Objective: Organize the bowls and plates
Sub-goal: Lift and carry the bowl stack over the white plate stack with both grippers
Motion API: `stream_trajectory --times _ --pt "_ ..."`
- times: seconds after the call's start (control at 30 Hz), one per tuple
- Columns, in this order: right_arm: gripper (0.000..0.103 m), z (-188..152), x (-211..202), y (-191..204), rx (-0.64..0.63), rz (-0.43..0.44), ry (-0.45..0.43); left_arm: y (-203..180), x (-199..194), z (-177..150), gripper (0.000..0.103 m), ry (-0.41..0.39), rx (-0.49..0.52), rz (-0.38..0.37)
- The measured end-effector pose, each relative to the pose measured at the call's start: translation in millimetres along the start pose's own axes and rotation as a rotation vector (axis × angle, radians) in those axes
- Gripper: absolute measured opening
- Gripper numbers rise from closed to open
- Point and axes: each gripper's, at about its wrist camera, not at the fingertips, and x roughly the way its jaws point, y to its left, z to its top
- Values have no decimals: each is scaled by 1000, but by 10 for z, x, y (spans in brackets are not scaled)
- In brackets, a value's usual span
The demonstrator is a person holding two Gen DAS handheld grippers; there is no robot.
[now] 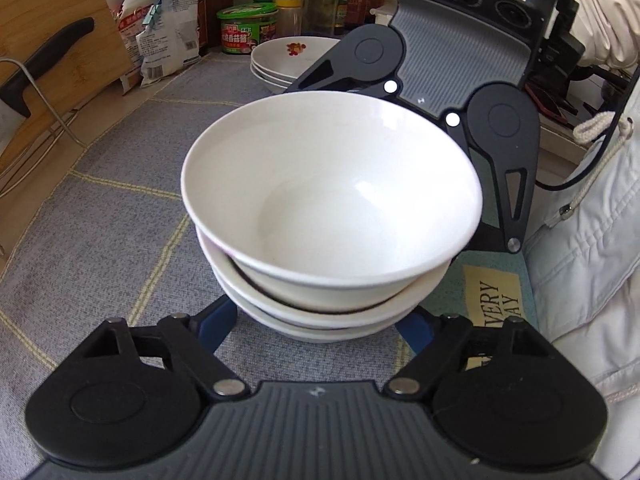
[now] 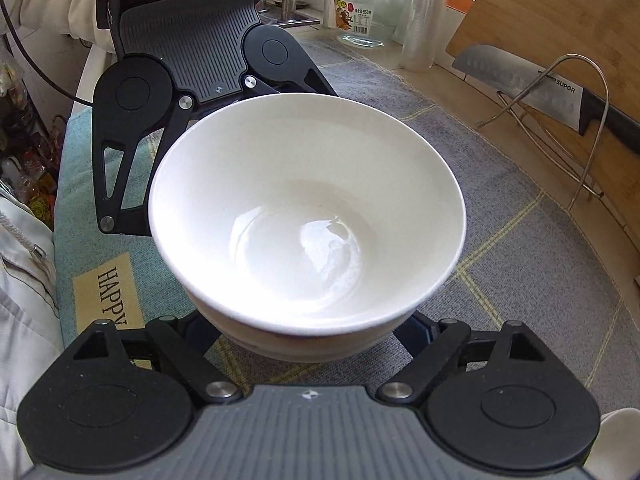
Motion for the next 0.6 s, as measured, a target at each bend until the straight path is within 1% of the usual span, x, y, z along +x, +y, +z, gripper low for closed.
stream_trajectory --times 0.1,0.27,0.6 --pt "88 1 -4 0 7 15 1 21 7 -4 84 2 1 -14" --pt "88 -6 -18 11 7 16 4 50 29 -12 83 8 5 -39" --pt "88 -15 -29 50 4 7 11 75 44 3 83 12 20 -51"
